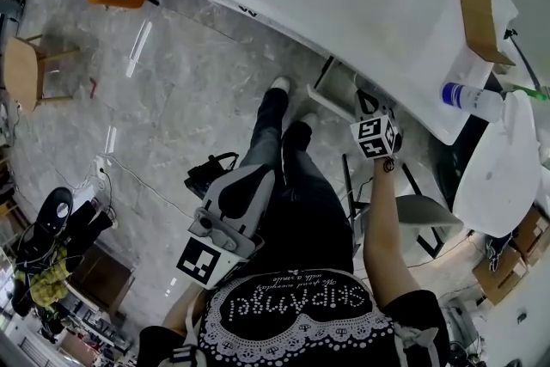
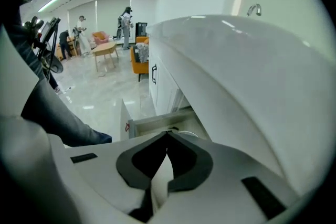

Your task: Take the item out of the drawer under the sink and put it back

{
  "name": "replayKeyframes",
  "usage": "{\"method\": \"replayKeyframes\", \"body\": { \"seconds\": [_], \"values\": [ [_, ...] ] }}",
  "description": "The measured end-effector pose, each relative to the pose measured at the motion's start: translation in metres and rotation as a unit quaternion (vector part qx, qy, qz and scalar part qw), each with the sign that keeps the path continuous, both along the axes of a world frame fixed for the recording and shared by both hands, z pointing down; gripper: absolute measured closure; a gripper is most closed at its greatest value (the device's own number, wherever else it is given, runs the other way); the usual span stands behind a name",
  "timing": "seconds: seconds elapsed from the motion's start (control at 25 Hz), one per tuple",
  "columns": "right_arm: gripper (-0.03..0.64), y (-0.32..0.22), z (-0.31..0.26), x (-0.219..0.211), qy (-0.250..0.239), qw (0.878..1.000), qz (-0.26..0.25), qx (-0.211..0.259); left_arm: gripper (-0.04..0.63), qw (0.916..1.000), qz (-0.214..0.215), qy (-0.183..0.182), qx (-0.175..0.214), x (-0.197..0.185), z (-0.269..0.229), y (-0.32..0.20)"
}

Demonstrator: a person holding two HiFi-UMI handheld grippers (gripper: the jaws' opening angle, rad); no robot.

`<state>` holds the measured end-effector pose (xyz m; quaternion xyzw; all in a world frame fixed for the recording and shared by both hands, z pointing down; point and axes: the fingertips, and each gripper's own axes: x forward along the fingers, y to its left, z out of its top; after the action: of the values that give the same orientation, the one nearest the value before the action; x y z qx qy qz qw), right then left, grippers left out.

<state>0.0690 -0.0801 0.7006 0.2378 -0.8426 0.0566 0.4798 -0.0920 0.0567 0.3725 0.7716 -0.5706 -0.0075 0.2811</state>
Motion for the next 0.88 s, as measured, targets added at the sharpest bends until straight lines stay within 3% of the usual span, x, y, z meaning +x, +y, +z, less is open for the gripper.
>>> {"method": "replayKeyframes", "body": {
  "seconds": [0.2, 0.4, 0.68, 0.88],
  "values": [
    [0.600, 0.008, -0.033, -0.004, -0.080, 0.995, 0.058, 0.017, 0.591, 0.9998, 0.005, 0.008, 0.017, 0.007, -0.007, -0.001],
    [0.599, 0.016, -0.073, -0.004, -0.168, 0.979, 0.107, 0.039, 0.591, 0.9994, 0.019, 0.009, 0.027, 0.018, -0.009, -0.001],
    [0.600, 0.032, -0.135, -0.008, -0.285, 0.948, 0.131, 0.051, 0.591, 0.9983, 0.037, 0.011, 0.043, 0.037, -0.014, -0.003],
    [0.600, 0.040, -0.184, -0.003, -0.319, 0.934, 0.130, 0.092, 0.591, 0.9962, 0.053, 0.010, 0.068, 0.049, -0.020, -0.006]
  ]
}}
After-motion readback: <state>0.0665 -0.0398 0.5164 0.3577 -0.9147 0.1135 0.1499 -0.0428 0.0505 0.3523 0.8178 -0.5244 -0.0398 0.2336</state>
